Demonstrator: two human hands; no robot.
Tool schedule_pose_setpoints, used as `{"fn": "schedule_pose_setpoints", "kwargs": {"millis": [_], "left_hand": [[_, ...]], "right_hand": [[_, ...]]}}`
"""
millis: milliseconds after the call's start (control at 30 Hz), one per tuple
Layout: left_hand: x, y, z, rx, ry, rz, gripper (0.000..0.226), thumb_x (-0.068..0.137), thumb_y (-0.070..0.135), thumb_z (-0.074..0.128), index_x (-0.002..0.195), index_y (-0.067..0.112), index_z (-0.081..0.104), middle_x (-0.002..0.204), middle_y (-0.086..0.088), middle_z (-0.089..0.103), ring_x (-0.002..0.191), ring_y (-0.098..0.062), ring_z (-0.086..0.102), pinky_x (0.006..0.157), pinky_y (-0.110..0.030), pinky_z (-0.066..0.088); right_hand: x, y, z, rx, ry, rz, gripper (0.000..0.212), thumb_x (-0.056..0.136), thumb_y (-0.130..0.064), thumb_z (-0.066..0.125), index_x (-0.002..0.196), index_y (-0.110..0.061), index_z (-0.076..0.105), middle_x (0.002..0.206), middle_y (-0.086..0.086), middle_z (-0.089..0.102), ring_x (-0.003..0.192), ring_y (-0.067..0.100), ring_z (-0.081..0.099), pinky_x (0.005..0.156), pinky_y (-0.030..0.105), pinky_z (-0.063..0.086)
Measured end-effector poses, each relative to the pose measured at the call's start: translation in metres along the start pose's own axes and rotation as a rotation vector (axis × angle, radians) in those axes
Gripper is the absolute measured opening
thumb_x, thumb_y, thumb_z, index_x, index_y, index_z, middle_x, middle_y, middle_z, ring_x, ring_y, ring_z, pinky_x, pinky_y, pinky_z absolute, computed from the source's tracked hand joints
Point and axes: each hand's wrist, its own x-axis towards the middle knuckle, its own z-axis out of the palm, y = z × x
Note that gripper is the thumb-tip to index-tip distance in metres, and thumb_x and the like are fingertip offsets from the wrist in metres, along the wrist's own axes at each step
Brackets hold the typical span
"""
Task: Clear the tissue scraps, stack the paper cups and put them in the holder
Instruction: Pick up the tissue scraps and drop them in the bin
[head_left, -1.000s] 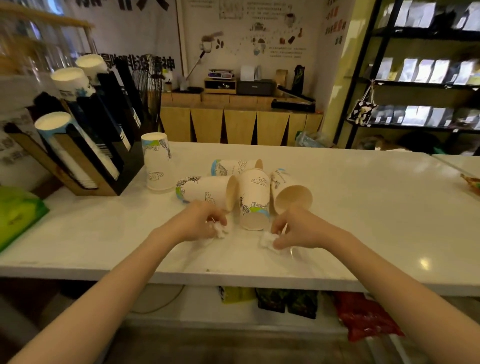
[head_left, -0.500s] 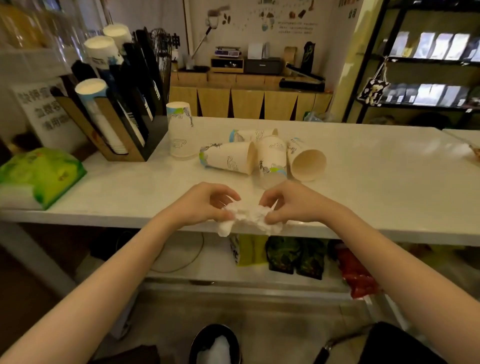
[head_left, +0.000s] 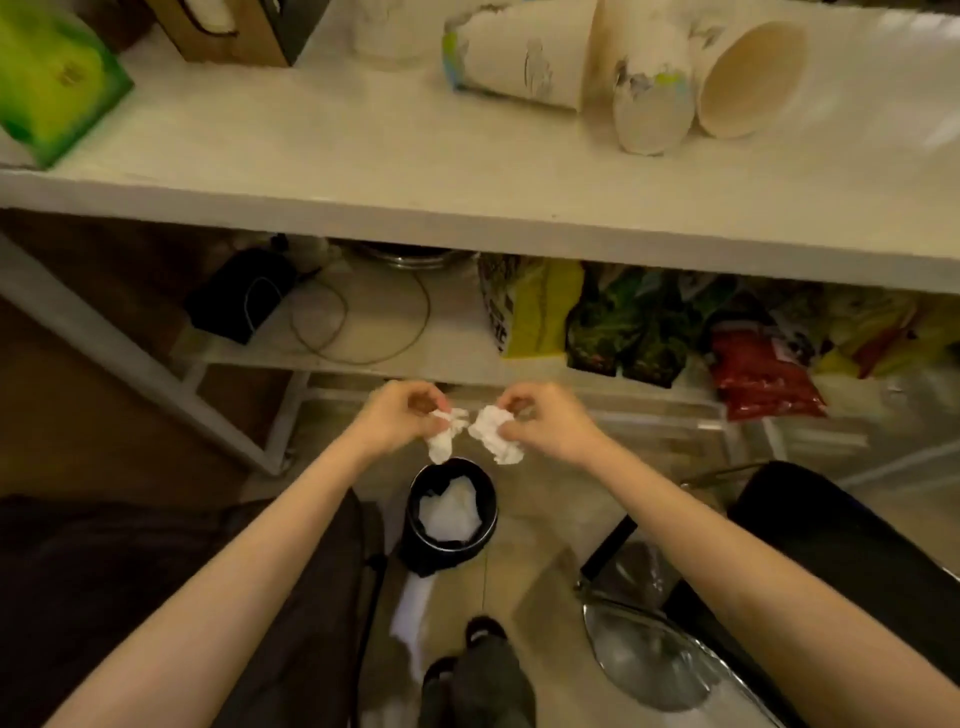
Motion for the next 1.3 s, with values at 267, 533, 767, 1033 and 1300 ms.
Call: {"fn": "schedule_pose_setpoints", "kwargs": {"millis": [267, 533, 767, 1033, 1300], "left_hand": [[0.043, -0.167, 0.109, 0.023, -0.035, -0.267, 0.018, 0.078, 0.001, 0.060, 0.093, 0.011, 0.055, 0.094, -0.011, 0.060, 0.093, -0.028, 0.059, 0.070, -0.023, 0.037], [0.091, -0.319, 0.217, -0.080, 0.154, -0.425, 0.035, 0.081, -0.003, 0.055, 0.060, 0.024, 0.050, 0.074, -0.004, 0.056, 0.084, -0.023, 0.056, 0.056, -0.009, 0.037], [0.148, -0.398, 0.268, -0.072, 0.029, -0.405, 0.034, 0.086, 0.013, 0.057, 0.118, 0.004, 0.054, 0.129, -0.018, 0.049, 0.118, -0.031, 0.049, 0.087, -0.024, 0.037], [0.149, -0.391, 0.264, -0.171, -0.052, -0.456, 0.041, 0.088, 0.014, 0.052, 0.128, 0.011, 0.044, 0.137, -0.015, 0.047, 0.123, -0.029, 0.045, 0.090, -0.025, 0.038], [0.096, -0.286, 0.192, -0.203, -0.082, -0.429, 0.048, 0.084, 0.013, 0.058, 0.129, 0.012, 0.042, 0.134, -0.015, 0.049, 0.123, -0.027, 0.046, 0.095, -0.029, 0.038]], "right_hand": [[0.048, 0.131, 0.134, 0.260, 0.077, 0.288, 0.039, 0.086, -0.018, 0.059, 0.123, -0.007, 0.052, 0.109, 0.021, 0.062, 0.100, 0.037, 0.062, 0.085, 0.054, 0.052], [0.111, 0.265, 0.265, 0.170, 0.048, 0.365, 0.027, 0.089, -0.002, 0.047, 0.112, -0.005, 0.060, 0.102, 0.004, 0.049, 0.102, 0.032, 0.059, 0.088, 0.041, 0.053], [0.184, 0.330, 0.347, 0.054, -0.082, 0.342, 0.037, 0.089, -0.003, 0.044, 0.124, -0.011, 0.049, 0.124, 0.013, 0.050, 0.105, 0.027, 0.055, 0.078, 0.020, 0.040], [0.193, 0.317, 0.342, 0.134, -0.194, 0.393, 0.056, 0.087, -0.005, 0.050, 0.139, -0.009, 0.029, 0.131, 0.018, 0.052, 0.118, 0.032, 0.053, 0.093, 0.033, 0.045], [0.135, 0.231, 0.246, 0.089, -0.129, 0.331, 0.049, 0.082, -0.003, 0.056, 0.129, -0.001, 0.042, 0.125, 0.017, 0.056, 0.112, 0.031, 0.055, 0.086, 0.028, 0.042]]}}
